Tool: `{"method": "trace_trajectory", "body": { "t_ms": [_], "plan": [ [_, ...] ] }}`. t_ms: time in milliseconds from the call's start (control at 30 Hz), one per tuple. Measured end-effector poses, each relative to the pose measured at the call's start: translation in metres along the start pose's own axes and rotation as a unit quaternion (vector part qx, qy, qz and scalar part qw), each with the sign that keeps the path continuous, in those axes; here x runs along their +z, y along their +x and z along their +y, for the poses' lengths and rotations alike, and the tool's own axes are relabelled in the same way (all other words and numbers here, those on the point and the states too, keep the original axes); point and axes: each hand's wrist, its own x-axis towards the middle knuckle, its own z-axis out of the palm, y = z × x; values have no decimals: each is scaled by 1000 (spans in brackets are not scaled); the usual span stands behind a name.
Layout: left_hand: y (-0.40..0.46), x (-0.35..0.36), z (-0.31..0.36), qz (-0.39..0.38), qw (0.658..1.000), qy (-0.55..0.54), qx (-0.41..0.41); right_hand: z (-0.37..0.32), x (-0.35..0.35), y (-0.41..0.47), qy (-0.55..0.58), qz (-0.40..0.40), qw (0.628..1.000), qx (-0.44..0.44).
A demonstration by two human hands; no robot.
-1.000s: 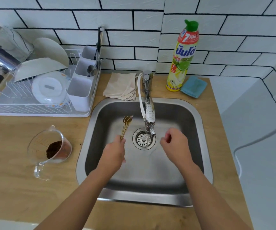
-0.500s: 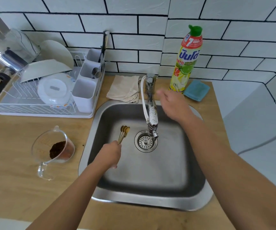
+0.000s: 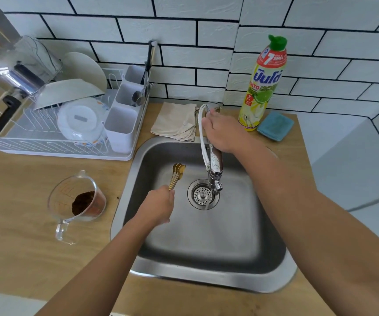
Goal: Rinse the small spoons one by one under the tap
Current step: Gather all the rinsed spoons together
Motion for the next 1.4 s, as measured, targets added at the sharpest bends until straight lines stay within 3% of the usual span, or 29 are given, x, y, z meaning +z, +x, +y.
{"method": "trace_trajectory", "body": {
  "t_ms": [133,200,300,367,433,567,667,833,933,1033,1067,1100,1133,1167,1200,1233,1333,1400],
  "plan": [
    [1,0,1,-1,1000,-22,-5,0,-6,-7,55,-15,998,13],
    [1,1,-1,-1,1000,-30,-9,3,-6,-18,157,9,987,31],
    [0,1,-4,6,997,-74,-23,11,5,-48,295,155,938,100],
    [-3,0,-5,-1,996,-90,-29,20,22,-78,328,222,903,168],
    [-4,0,-7,-15,997,-79,-18,28,47,-114,325,215,894,220],
    [-13,7,-8,-11,985,-168,-29,35,100,-162,304,109,904,281],
    [-21,7,-5,19,980,-196,-19,32,103,-172,298,142,908,257],
    [-47,-24,4,162,958,-234,48,8,30,-181,281,290,904,139],
    [-62,-48,13,200,936,-272,100,-5,-9,-184,280,389,874,80],
    [-66,-45,17,256,923,-253,134,-9,-1,-179,255,454,852,65],
    [-59,-37,14,254,935,-209,133,-5,14,-177,248,431,864,76],
    [-50,-28,9,203,964,-126,114,0,30,-176,234,351,901,101],
    [-44,-19,6,93,993,-11,72,4,47,-177,207,194,948,144],
    [-42,-13,4,-18,994,99,43,6,65,-179,173,31,966,189],
    [-42,-10,-1,-77,980,184,23,9,80,-183,153,-71,959,228],
    [-41,-10,-5,-99,969,225,27,10,87,-185,160,-79,954,239],
    [-48,-12,-8,7,999,20,45,6,75,-176,213,181,936,215],
    [-58,-9,-5,122,979,-151,67,3,63,-173,205,335,906,160]
  ]
}}
